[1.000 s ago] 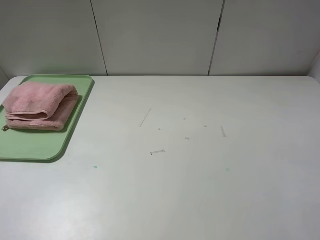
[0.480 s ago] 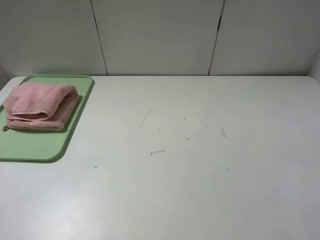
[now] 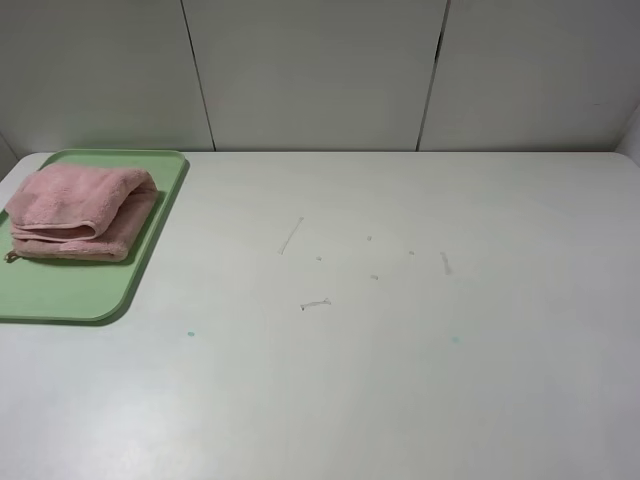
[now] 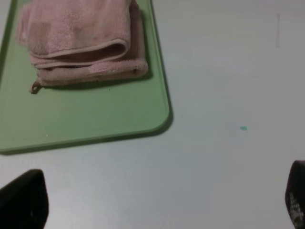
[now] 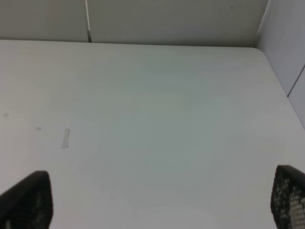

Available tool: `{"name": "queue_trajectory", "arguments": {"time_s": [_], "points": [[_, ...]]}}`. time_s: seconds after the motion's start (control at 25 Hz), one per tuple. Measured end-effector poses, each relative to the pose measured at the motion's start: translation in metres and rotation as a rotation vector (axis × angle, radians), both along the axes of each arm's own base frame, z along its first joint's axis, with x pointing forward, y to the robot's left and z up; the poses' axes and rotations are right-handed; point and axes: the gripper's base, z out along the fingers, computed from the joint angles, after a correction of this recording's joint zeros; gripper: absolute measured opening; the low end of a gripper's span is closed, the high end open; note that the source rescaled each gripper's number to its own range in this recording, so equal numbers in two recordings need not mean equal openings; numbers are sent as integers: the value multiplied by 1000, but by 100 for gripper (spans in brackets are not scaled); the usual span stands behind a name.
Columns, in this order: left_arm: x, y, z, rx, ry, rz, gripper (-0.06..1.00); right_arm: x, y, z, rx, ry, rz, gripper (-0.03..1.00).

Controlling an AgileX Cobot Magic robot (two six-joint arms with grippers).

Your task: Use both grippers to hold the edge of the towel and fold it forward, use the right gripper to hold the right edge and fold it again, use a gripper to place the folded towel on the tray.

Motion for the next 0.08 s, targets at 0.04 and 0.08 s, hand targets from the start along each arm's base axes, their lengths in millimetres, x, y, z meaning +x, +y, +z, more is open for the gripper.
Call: {"name": "queue_trajectory", "arguments": {"time_s": [0.04,0.08], "points": [[0,0,0,0,0,0,100,0,0,0,0,0,0,100],[0,0,0,0,0,0,100,0,0,0,0,0,0,100]]}}
